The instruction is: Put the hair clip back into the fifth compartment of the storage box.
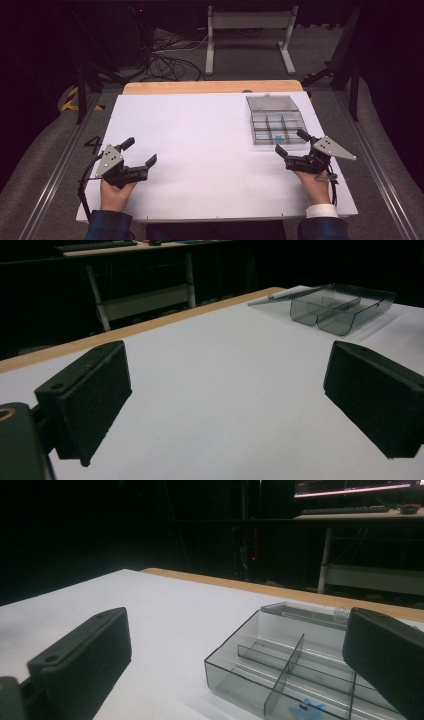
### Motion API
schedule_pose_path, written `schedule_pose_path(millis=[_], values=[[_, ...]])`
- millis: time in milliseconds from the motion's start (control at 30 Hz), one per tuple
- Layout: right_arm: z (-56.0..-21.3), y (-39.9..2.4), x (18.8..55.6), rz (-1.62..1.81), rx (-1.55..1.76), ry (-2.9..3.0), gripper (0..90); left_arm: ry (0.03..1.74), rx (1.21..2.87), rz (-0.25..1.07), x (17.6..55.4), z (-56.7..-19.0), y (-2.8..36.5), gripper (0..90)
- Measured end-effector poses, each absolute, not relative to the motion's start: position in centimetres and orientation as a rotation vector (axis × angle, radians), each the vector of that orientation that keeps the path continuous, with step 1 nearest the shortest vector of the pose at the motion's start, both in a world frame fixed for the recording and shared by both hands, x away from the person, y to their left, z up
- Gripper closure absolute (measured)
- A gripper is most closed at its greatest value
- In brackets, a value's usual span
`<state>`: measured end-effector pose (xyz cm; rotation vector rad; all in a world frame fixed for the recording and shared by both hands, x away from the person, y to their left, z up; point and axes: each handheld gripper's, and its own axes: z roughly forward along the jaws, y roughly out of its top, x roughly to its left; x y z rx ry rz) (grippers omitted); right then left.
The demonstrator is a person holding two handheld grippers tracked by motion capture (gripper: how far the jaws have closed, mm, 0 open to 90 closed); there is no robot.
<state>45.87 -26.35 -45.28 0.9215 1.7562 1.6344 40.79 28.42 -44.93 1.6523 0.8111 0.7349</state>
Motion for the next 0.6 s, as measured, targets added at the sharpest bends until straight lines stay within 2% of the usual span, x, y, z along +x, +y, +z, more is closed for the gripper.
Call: schedule_pose_path(millis=[600], values=[[-45.37, -26.68, 45.67, 1.625, 0.931, 1.768, 0.0, 0.819, 1.664, 0.732, 40.85, -45.01, 28.41, 5.2]])
